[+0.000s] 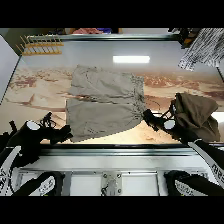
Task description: Fold the clothes and pants, and hang the long-sleeved shirts on hangers.
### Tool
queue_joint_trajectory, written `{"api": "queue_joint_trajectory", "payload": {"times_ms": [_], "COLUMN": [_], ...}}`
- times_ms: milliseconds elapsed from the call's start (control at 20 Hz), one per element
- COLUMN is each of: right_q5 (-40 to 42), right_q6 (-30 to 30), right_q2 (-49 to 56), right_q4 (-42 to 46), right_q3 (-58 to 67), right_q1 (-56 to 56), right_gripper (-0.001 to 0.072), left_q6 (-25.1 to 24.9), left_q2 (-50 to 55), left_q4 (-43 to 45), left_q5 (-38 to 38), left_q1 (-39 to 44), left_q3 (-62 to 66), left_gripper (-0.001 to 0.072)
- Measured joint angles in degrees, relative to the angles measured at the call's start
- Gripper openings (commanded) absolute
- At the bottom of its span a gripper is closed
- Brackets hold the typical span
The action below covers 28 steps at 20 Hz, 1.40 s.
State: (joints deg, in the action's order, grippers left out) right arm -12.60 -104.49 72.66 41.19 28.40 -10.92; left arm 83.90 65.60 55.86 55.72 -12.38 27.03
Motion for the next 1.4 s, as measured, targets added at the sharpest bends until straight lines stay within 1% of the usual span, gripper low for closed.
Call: {"api": "queue_joint_trajectory", "payload": {"times_ms": [150, 250, 400, 500, 650, 800, 900, 1000, 1100, 1200, 1300, 1400], "right_q5": [-5.5, -11.0, -22.7, -31.6, -42.8, -51.2, -55.1, -58.7, -63.0, -67.8, -71.5, -73.6], "right_q6": [5.5, 7.7, 9.4, 10.0, 9.8, 5.8, 1.6, -3.7, -8.7, -12.3, -14.1, -14.5], "right_q2": [-2.7, -6.0, -12.5, -17.5, -24.7, -31.2, -35.1, -37.9, -39.0, -38.3, -35.8, -31.8], "right_q4": [1.6, 5.5, 13.2, 17.7, 21.5, 23.0, 23.3, 23.6, 23.8, 23.7, 23.6, 23.5], "right_q3": [3.6, 8.8, 21.0, 31.1, 44.4, 52.7, 55.5, 56.9, 57.5, 57.9, 57.7, 56.7], "right_q1": [1.7, 4.1, 7.8, 9.3, 10.3, 10.6, 10.7, 10.8, 10.8, 10.8, 10.8, 10.8], "right_gripper": [0.0023, 0.0023, 0.0023, 0.0023, 0.0023, 0.0023, 0.0023, 0.0023, 0.0023, 0.0023, 0.0023, 0.0023], "left_q6": [0.0, 0.0, 1.3, 2.9, 5.3, 7.2, 7.9, 8.2, 8.5, 8.6, 8.7, 8.7], "left_q2": [-2.9, -7.1, -15.4, -21.2, -29.0, -34.2, -35.7, -34.8, -31.9, -27.1, -21.1, -13.9], "left_q4": [0.2, 0.2, 0.0, -0.1, -0.2, -0.2, -0.2, -0.2, -0.4, -0.4, -0.5, -0.7], "left_q5": [2.2, 5.1, 9.7, 11.5, 12.5, 11.2, 9.4, 8.2, 7.9, 7.7, 7.7, 7.8], "left_q1": [0.0, 0.0, 0.0, 0.0, 0.0, 0.0, 0.0, 0.0, 0.0, 0.0, 0.2, 1.6], "left_q3": [3.7, 9.4, 22.9, 33.0, 47.7, 59.1, 65.2, 70.4, 74.7, 77.5, 79.2, 80.0], "left_gripper": [0.0009, 0.0009, 0.0009, 0.0009, 0.0009, 0.0009, 0.0009, 0.0009, 0.0009, 0.0008, 0.0008, 0.0009]}}
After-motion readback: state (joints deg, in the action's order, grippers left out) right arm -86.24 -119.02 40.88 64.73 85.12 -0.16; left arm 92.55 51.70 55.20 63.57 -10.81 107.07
